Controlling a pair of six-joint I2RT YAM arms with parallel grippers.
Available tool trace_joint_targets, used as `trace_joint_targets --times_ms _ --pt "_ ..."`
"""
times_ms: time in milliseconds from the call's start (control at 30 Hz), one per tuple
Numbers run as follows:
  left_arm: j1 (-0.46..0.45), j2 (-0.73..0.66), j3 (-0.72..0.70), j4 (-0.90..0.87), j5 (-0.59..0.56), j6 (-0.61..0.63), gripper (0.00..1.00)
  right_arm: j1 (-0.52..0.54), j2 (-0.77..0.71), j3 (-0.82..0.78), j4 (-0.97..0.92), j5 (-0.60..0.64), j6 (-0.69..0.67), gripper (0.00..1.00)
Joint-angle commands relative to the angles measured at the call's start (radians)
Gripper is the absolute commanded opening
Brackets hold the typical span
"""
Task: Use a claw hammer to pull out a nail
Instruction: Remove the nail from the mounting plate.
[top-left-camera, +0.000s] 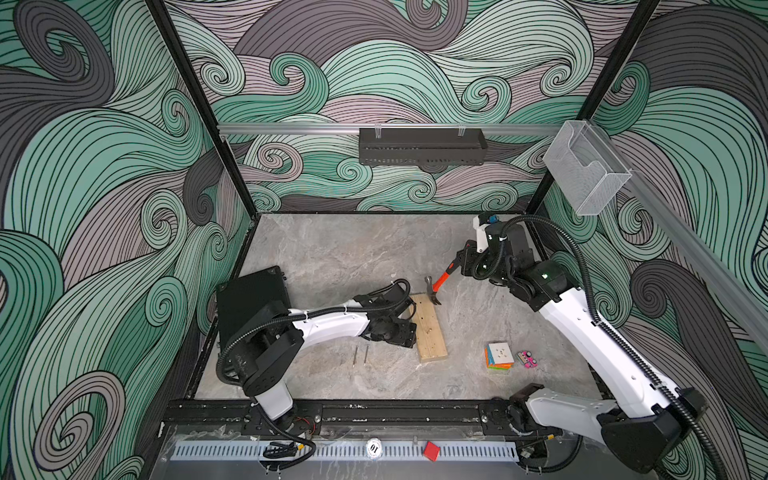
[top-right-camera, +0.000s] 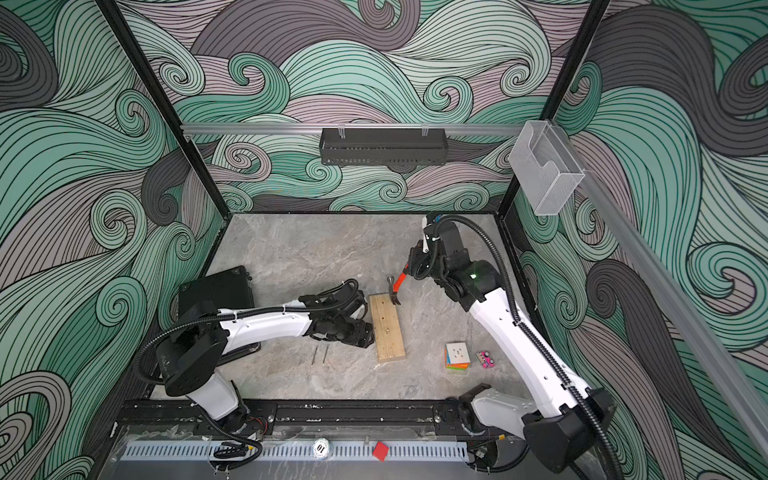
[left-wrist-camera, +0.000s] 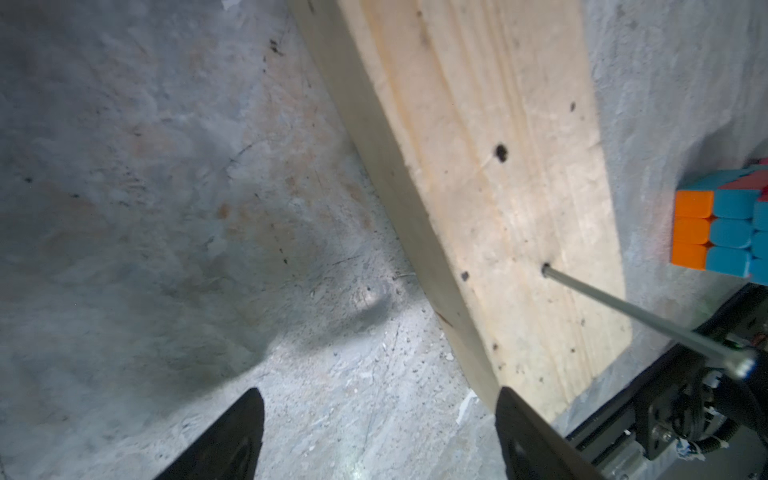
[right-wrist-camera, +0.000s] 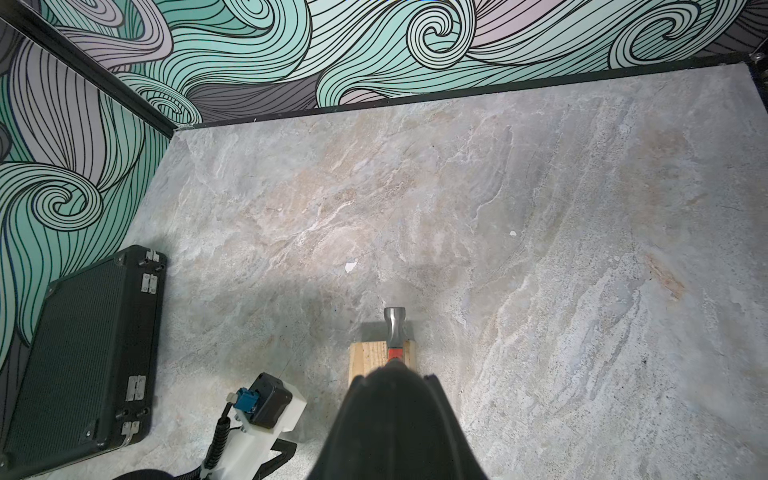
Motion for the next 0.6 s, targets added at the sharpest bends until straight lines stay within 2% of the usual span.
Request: trace_joint_targets --times_ms 0,267,567 --pt "0.004 -0.029 -0.018 0.031 0.048 0.018 0.85 0.012 -0.023 0.062 0.095 0.01 0.01 0.03" --pt "0.004 -0.003 -0.026 0.071 0.11 0.02 0.85 0.04 -0.018 0.064 0.129 0.007 0.004 0.03" --pt "0.003 0.051 0.019 0.072 0.118 0.042 0.85 0.092 -0.018 0.051 0.113 0.02 0.009 0.03"
